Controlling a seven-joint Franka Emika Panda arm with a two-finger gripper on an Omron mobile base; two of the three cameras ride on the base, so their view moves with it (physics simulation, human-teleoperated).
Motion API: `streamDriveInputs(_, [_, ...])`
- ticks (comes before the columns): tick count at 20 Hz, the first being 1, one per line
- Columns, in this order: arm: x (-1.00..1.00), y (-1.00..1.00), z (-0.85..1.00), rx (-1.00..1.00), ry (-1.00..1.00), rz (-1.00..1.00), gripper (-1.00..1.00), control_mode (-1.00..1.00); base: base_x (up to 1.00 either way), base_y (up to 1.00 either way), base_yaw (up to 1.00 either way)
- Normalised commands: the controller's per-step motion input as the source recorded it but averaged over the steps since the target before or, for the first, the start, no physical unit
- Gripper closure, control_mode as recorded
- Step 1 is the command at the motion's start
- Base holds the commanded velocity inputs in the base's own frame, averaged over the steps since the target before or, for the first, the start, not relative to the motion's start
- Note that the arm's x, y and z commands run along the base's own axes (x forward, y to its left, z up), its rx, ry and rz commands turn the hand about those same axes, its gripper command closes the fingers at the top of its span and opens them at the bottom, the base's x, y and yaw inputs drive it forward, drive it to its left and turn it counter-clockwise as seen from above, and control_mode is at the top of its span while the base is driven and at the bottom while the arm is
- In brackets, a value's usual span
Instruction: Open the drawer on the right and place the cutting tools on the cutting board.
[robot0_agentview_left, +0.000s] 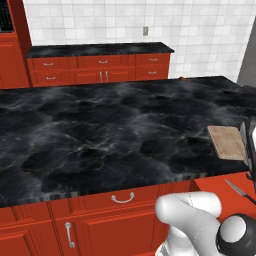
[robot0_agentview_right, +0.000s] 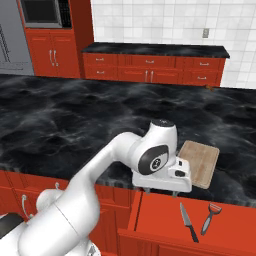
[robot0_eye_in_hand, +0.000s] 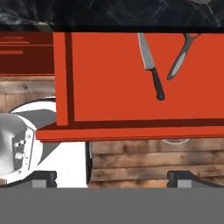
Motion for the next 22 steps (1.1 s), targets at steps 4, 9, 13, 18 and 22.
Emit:
streamDriveInputs(4, [0.05,-0.35,-0.42,0.00,0.01,0.07,-1.00,-1.00,0.00,0.00,0.00])
streamDriveInputs(9, [0.05,-0.20,-0.52,0.00,0.01,0.00,-1.00,-1.00,0.00,0.00,0.00])
streamDriveInputs(13, [0.16,-0.18,-0.49,0.00,0.04,0.00,-1.00,-1.00,0.00,0.00,0.00])
streamDriveInputs(18, [0.14,-0.12,-0.42,0.00,0.03,0.00,-1.00,-1.00,0.00,0.00,0.00])
streamDriveInputs(22, [0.17,-0.16,-0.44,0.00,0.02,0.00,-1.00,-1.00,0.00,0.00,0.00])
